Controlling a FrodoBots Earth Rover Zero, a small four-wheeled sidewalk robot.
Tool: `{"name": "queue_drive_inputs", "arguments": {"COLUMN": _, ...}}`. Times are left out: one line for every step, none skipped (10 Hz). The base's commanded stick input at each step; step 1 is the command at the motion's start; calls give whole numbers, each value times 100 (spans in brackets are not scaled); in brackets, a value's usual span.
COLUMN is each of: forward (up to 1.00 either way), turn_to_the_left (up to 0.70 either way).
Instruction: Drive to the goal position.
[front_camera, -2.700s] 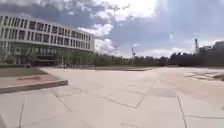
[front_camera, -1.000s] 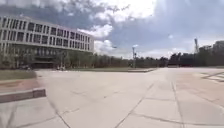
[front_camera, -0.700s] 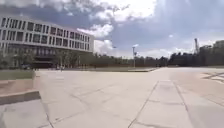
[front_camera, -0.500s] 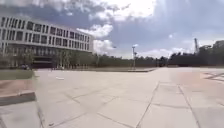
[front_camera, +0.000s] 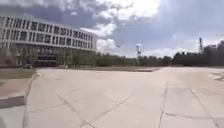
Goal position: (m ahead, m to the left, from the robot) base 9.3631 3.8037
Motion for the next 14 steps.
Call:
{"name": "queue_drive_inputs", "arguments": {"forward": 70, "turn_to_the_left": 0}}
{"name": "queue_drive_inputs", "arguments": {"forward": 70, "turn_to_the_left": 0}}
{"name": "queue_drive_inputs", "arguments": {"forward": 70, "turn_to_the_left": 0}}
{"name": "queue_drive_inputs", "arguments": {"forward": 70, "turn_to_the_left": 0}}
{"name": "queue_drive_inputs", "arguments": {"forward": 70, "turn_to_the_left": 0}}
{"name": "queue_drive_inputs", "arguments": {"forward": 70, "turn_to_the_left": 0}}
{"name": "queue_drive_inputs", "arguments": {"forward": 70, "turn_to_the_left": 0}}
{"name": "queue_drive_inputs", "arguments": {"forward": 70, "turn_to_the_left": 0}}
{"name": "queue_drive_inputs", "arguments": {"forward": 70, "turn_to_the_left": 19}}
{"name": "queue_drive_inputs", "arguments": {"forward": 70, "turn_to_the_left": 35}}
{"name": "queue_drive_inputs", "arguments": {"forward": 70, "turn_to_the_left": 35}}
{"name": "queue_drive_inputs", "arguments": {"forward": 70, "turn_to_the_left": 35}}
{"name": "queue_drive_inputs", "arguments": {"forward": 70, "turn_to_the_left": 35}}
{"name": "queue_drive_inputs", "arguments": {"forward": 70, "turn_to_the_left": 35}}
